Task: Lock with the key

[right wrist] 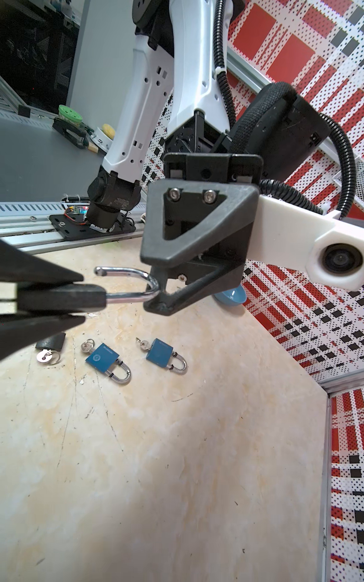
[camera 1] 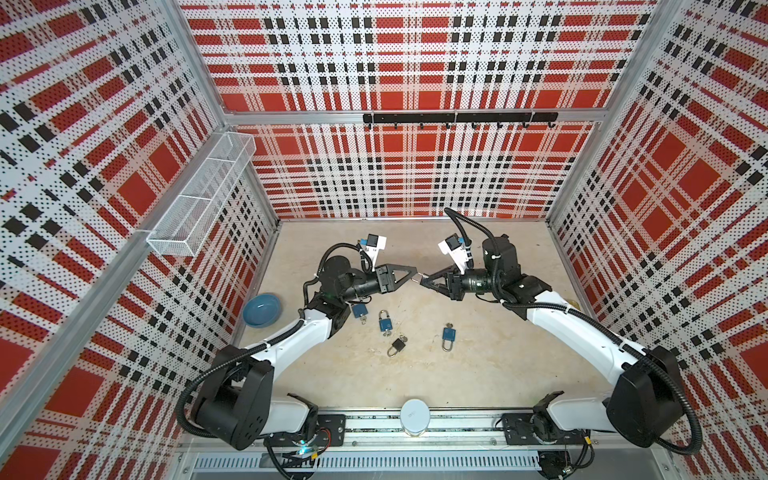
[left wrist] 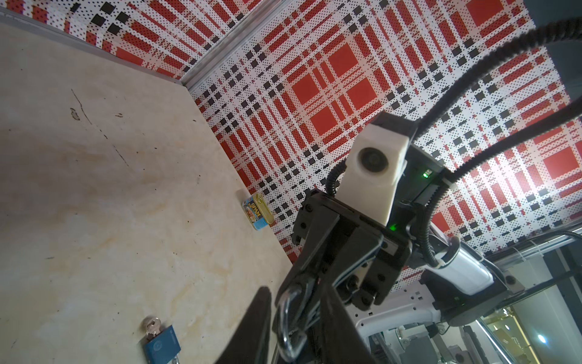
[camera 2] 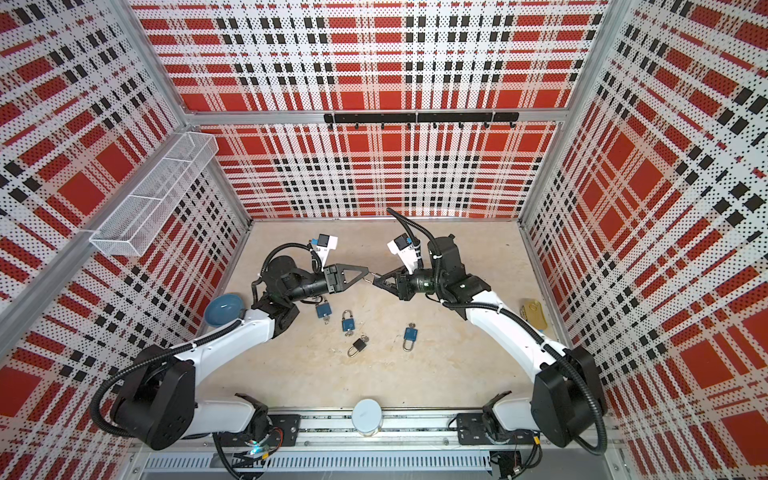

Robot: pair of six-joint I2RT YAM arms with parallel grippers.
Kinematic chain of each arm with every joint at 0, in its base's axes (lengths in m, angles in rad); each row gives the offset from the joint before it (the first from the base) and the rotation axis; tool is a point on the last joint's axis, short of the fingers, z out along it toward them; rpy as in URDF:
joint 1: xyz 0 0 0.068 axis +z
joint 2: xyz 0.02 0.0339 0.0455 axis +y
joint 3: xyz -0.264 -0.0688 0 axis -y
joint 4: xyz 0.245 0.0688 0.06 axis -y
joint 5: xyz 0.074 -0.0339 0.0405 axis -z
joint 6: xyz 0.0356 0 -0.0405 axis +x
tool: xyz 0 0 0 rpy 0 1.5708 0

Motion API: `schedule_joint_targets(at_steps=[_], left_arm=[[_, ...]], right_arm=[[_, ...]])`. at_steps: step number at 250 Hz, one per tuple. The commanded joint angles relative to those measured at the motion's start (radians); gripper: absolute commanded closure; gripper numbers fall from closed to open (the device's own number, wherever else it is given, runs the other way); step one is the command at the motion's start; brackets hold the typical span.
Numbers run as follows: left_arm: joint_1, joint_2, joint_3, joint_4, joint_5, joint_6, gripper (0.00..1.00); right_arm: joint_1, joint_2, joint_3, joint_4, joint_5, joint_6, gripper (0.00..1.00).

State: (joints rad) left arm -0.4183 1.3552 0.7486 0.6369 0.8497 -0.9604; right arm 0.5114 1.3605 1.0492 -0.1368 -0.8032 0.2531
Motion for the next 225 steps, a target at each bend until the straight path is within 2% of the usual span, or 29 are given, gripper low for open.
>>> schedule_joint_targets(at_steps=[1,52,114,187,225], left_arm=[[0.002,-0.027,0.004,-0.067,0.023,0.044,0.75],[-0.001,-0.055,0.014,-0.17,0.01,0.111,0.81],[0.001,-0.064,0.014,-0.198,0.0,0.13,0.82],[0.003,-0.099,0.044,-0.192,0.012,0.111,0.75],[0.001,-0.099,0.056,-0.193,0.016,0.108,0.75]], right_arm=[[0.005,-0.023,0.036,0.02,-0.014,-0.032,1.0],[0.005,-0.021,0.046,0.019,-0.022,-0.028,1.0],[0.006,-0.018,0.05,0.024,-0.039,-0.024,1.0],[0.006,-0.006,0.05,0.025,-0.054,-0.021,1.0],[0.005,0.001,0.05,0.035,-0.061,-0.013,1.0]])
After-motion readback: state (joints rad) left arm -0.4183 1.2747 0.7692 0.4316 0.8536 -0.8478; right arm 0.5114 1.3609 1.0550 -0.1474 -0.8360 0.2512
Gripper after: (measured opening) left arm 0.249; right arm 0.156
